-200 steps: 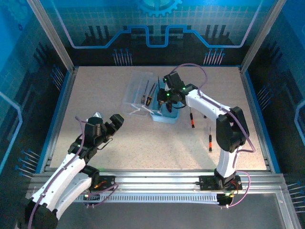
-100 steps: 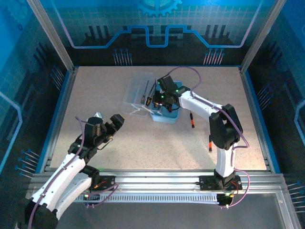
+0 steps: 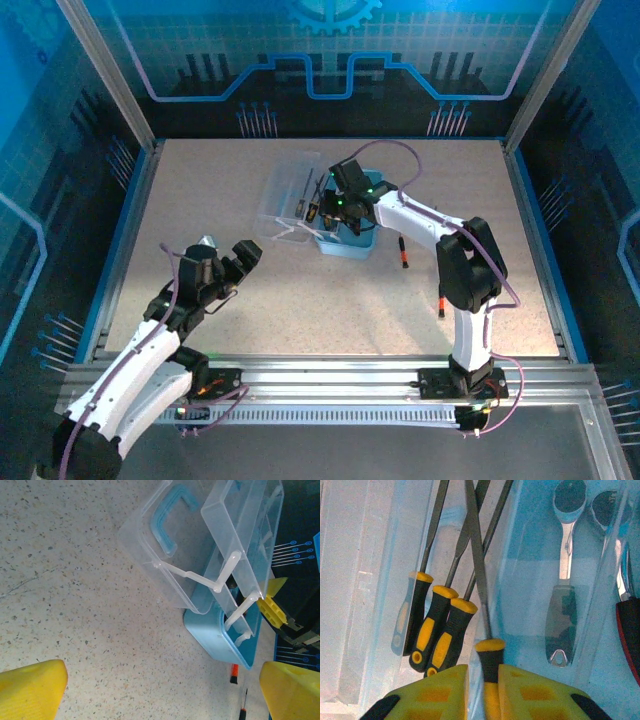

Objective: Pack the tool kit

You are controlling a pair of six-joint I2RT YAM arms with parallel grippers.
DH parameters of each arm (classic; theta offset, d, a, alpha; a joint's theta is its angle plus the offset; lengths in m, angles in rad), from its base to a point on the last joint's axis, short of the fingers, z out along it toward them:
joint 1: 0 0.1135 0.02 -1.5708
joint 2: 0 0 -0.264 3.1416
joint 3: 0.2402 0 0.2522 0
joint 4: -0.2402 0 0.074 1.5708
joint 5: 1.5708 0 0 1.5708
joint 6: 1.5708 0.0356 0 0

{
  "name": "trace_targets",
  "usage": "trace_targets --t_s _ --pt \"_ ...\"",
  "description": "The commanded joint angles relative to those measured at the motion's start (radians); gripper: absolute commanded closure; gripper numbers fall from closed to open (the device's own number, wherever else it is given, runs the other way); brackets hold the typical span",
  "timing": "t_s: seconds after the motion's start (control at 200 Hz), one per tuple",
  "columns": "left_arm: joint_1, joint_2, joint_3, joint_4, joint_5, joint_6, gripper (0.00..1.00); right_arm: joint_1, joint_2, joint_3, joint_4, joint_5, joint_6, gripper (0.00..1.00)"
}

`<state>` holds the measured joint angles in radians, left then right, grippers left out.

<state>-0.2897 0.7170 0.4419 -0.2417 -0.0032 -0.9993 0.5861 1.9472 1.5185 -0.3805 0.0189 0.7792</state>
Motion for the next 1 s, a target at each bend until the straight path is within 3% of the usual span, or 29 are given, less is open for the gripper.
trace_targets --t_s 0.0,0.285,0.575,0.995 --pt "0.011 0.005 -0.006 0.011 0.021 0.002 0.01 0.009 0.022 0.016 0.011 0.004 0.015 0.75" --pt "0.01 0.019 0.0 0.015 0.025 0.004 0.01 0.009 0.029 0.044 -0.008 0.016 -0.021 0.73" --pt "0.01 0.018 0.011 0.003 0.023 0.013 0.01 0.009 0.168 0.293 -0.268 0.14 -0.249 0.73" --pt "0.009 0.025 0.011 0.003 0.025 0.01 0.01 0.03 0.177 0.268 -0.266 0.086 -0.311 0.71"
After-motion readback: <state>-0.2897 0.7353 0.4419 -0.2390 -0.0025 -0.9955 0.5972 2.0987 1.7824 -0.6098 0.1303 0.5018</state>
